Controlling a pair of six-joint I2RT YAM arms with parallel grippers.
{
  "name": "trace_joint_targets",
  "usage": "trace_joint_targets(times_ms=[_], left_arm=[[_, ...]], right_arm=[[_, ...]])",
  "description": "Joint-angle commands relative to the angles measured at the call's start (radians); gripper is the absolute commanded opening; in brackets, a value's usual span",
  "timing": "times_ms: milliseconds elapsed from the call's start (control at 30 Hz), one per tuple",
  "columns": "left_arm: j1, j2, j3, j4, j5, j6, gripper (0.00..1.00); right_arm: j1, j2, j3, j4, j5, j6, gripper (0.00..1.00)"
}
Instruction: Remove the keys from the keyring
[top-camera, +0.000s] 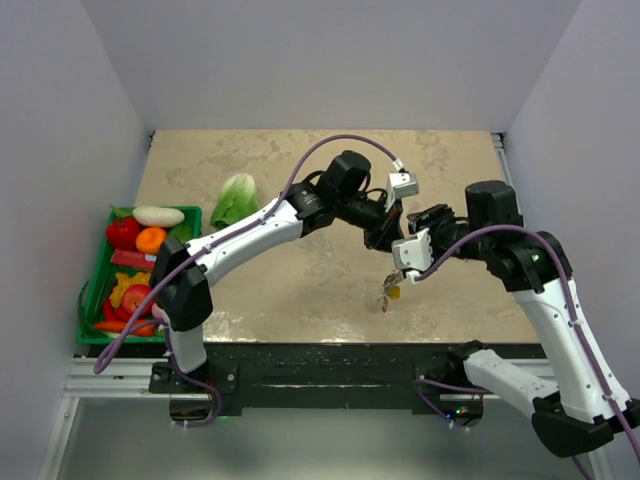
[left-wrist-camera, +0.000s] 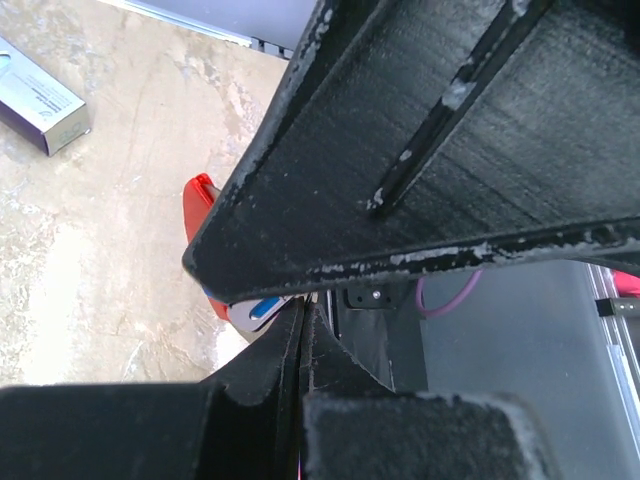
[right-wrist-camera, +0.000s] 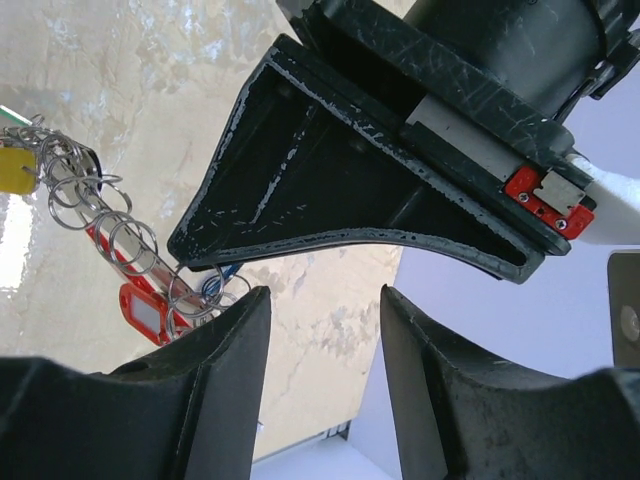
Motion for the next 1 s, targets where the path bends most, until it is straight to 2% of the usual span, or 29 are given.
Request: trace_joint_targets(times_ms=[0, 100, 200, 433, 667, 767, 967], left_arm=[[-0.007, -0.018, 0.022, 0.062, 0.053, -0.015, 0.0], [-0.003, -0.029, 0.019, 0.059, 0.053, -0.011, 0.0], [0.01, -0.043, 0.017, 0.061, 0.041, -0.006, 0.0], [0.063, -0.095, 0.014, 0.081, 0.032, -0.023, 0.0], [0.079, -0.138, 0.023, 0.066, 0.051, 0.002, 0.0], [0.079, -0.147, 0.028, 0.056, 0.055, 0.014, 0.0], [0.08, -0.172, 0.016, 0.041, 0.044, 0.037, 0.0]], right_arm=[[0.007, -0.013, 0.014, 0.082, 0.0, 0.102, 0.51], [0.004, -0.028, 0.059, 0.131, 0.037, 0.24, 0.44], [-0.011, -0.057, 0.105, 0.145, -0.001, 0.376, 0.35], [-0.059, -0.12, 0.047, 0.085, -0.261, 0.514, 0.34], [-0.065, -0.129, -0.126, 0.148, -0.386, 0.629, 0.33], [-0.065, -0.146, -0.176, 0.261, -0.392, 0.729, 0.32], [-0.085, -0.145, -0.16, 0.307, -0.401, 0.764, 0.29]])
